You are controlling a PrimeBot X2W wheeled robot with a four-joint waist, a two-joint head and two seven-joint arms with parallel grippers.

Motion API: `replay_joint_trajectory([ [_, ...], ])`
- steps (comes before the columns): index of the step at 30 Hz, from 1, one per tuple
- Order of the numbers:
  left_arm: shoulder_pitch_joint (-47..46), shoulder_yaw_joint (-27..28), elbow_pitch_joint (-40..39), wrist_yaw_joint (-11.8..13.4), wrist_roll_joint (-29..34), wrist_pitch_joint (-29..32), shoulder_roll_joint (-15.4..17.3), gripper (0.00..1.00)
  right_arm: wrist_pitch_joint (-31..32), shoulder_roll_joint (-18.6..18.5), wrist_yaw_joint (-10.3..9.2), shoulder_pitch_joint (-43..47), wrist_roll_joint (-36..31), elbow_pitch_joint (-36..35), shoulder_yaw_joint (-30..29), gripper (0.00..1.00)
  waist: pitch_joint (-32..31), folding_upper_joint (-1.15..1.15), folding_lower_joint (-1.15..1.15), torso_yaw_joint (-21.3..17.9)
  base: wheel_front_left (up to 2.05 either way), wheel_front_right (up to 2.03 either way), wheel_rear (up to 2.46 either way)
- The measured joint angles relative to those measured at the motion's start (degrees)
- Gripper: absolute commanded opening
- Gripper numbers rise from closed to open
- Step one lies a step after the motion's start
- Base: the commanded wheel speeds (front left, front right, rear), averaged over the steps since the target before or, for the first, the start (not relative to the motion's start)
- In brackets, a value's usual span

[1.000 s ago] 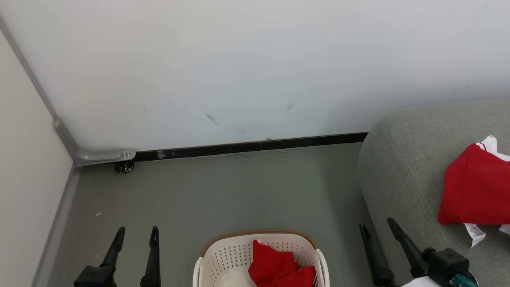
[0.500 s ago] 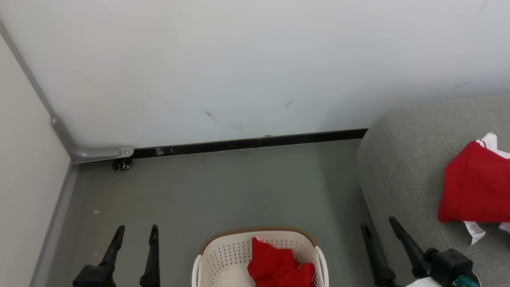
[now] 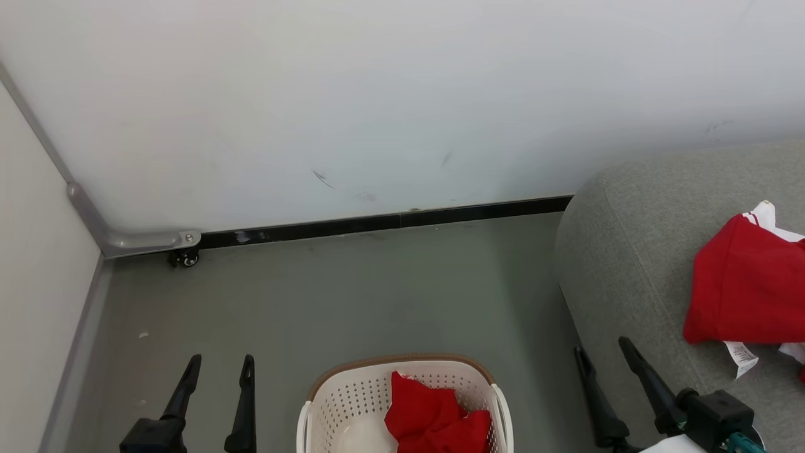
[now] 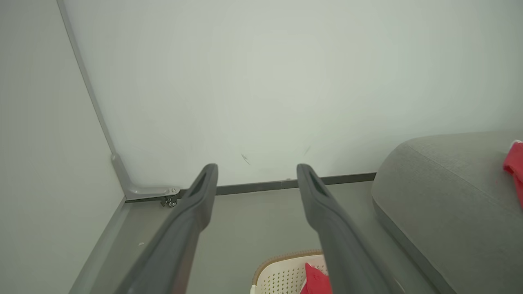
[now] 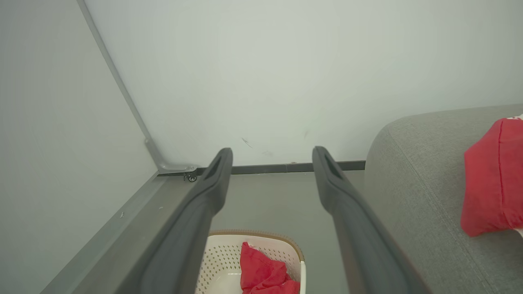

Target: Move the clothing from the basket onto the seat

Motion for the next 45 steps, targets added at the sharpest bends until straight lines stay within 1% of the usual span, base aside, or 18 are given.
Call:
replay_joint_trajectory([
  [9,-0.32,-1.7,0.44,-1.09,1.41,0.0,0.04,1.0,0.0,0.04,0.0,-0.07,-0.37,-1.54,-0.54,1.0,1.27,0.0,0.0,-0.71,0.0,0.0,0.0],
  [17,-3.83,-2.87,1.82,-2.49,2.47,0.01,0.53,1.0,0.0,0.09,0.0,-0.4,-1.65,-2.87,-2.05,1.0,3.44,0.0,0.0,-1.09,0.0,0.0,0.0],
  [19,-4.36,-3.25,2.24,-2.53,2.85,0.01,0.54,1.0,0.0,0.09,0.0,-0.43,-2.05,-3.35,-2.21,1.0,4.11,0.0,0.0,-1.16,0.0,0.0,0.0],
  [29,-8.71,-4.49,3.26,-4.04,3.45,0.03,0.45,1.0,-0.01,0.11,0.0,-2.46,-2.55,-5.6,-3.04,1.0,8.25,0.0,0.0,-1.61,0.0,0.0,0.0],
  [45,-15.79,-5.97,4.85,-5.04,5.87,0.03,0.44,1.0,-1.09,0.11,0.0,-7.19,-2.57,-7.45,-4.78,1.0,15.55,0.0,0.0,-2.76,0.0,0.0,0.0],
])
